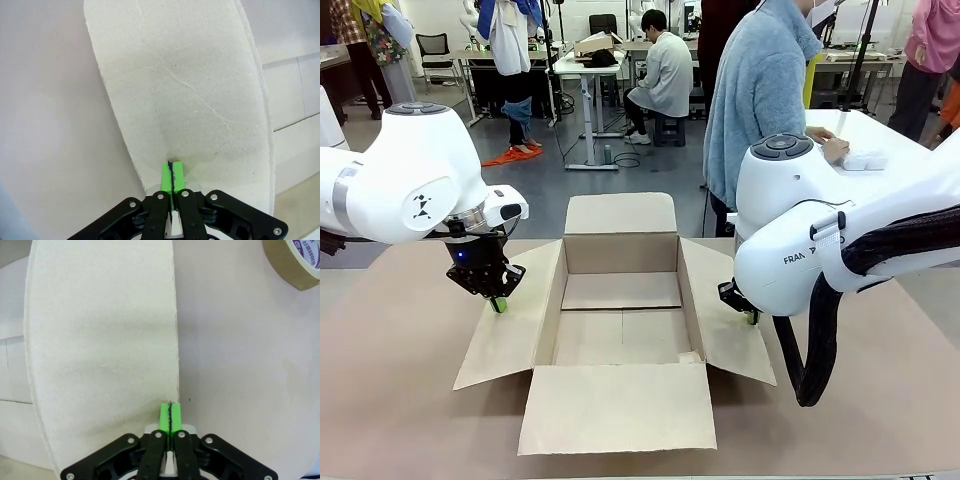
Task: Wrap the clocks to prevent damage.
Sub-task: Once the human has placed the objects inside and stepped back, release both hands from the side flaps of the Package Box.
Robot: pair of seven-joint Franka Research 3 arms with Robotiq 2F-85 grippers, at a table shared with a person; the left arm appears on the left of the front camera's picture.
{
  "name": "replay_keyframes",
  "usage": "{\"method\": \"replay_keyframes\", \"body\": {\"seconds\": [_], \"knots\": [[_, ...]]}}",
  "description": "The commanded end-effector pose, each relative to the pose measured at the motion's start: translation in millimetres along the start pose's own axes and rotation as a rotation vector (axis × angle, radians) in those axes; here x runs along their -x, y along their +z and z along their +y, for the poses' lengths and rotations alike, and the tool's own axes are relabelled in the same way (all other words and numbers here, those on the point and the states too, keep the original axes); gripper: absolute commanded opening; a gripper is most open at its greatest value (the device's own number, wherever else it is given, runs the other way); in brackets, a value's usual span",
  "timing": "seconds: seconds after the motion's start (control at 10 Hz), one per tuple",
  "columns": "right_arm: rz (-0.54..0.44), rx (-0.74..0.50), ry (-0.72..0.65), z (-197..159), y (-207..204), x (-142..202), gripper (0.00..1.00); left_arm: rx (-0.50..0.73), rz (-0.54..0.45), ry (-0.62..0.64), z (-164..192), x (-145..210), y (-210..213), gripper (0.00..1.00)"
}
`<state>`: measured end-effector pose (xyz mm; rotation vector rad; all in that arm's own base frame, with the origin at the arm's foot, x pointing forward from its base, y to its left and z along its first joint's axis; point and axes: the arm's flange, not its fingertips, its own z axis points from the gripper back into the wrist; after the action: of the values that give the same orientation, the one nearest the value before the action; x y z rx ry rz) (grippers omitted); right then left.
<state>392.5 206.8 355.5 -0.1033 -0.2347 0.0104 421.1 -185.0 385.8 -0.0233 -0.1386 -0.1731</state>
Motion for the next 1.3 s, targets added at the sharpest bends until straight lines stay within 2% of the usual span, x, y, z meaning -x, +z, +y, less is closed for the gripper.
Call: {"method": "replay_keyframes", "body": {"seconds": [0.0,1.2], "knots": [[0.008,0.005,0.003,1.4,-2.8,1.1,0.01,-0.009,-0.002,-0.005,1.7,-0.2,-0.5,0.01],[0.008,0.005,0.003,1.4,-2.8,1.1,0.01,-0.009,-0.002,-0.005,1.7,-0.2,-0.5,0.01]]}}
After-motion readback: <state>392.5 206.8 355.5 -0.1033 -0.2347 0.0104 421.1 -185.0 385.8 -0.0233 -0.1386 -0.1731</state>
